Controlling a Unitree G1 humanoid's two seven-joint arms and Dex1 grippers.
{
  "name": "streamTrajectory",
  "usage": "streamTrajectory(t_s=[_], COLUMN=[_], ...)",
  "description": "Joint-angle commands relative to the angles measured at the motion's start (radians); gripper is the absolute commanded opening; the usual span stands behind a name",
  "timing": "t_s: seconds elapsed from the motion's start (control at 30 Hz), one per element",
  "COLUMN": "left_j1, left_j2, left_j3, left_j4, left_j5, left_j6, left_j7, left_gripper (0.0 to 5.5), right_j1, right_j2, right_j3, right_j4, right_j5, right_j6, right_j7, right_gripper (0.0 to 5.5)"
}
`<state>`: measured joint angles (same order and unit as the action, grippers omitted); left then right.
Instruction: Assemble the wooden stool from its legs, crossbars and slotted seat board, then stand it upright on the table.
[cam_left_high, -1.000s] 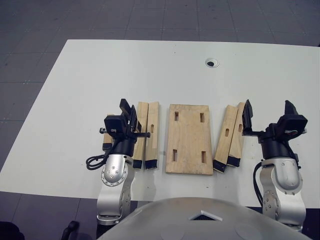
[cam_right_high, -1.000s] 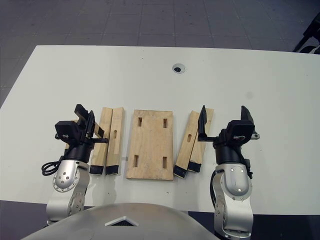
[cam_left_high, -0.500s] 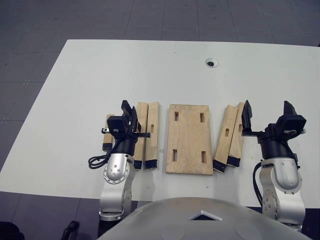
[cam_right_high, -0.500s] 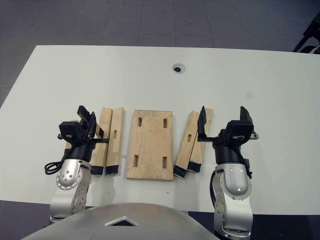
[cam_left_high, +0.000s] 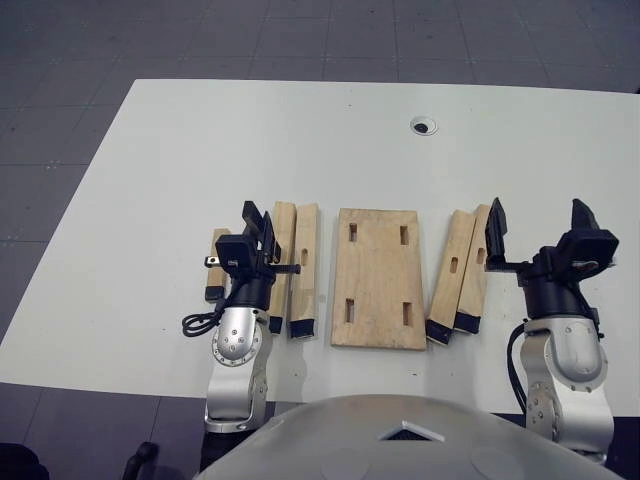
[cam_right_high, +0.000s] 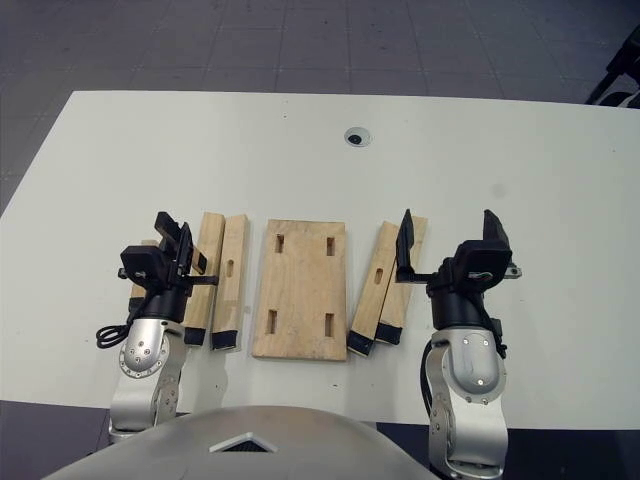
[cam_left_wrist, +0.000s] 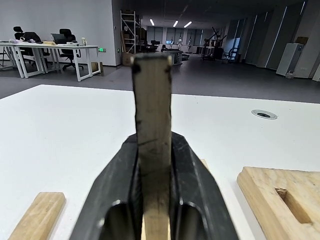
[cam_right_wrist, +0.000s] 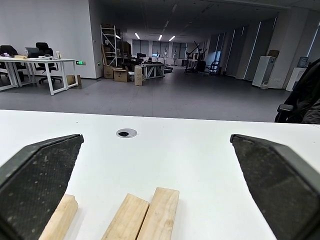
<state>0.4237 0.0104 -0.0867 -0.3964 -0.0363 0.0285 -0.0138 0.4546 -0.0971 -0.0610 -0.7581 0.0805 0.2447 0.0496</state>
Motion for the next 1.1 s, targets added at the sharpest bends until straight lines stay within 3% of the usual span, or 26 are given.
streamTrajectory(t_s=[0.03, 0.37, 1.1], left_j1=[0.062, 0.053, 0.019], left_j2=[0.000, 0.041, -0.070], left_j3=[-0.008, -0.058, 0.003], left_j4=[0.096, 0.176, -0.034], left_j5=[0.012, 0.077, 0.058], left_j6=[0.119, 0.370, 0.167], left_j7=[0.010, -0.008, 0.087], left_gripper=[0.42, 0.42, 0.42], right_j1=[-0.013, -0.018, -0.027], right_j2=[-0.002, 0.005, 0.000], right_j3=[-0.001, 0.030, 0.007], right_j4=[-0.033, -0.073, -0.044], right_j5=[0.002, 0.004, 0.009], right_j6=[0.032, 0.076, 0.062], right_j7=[-0.001, -0.007, 0.006], right_gripper=[5.50, 5.50, 5.50])
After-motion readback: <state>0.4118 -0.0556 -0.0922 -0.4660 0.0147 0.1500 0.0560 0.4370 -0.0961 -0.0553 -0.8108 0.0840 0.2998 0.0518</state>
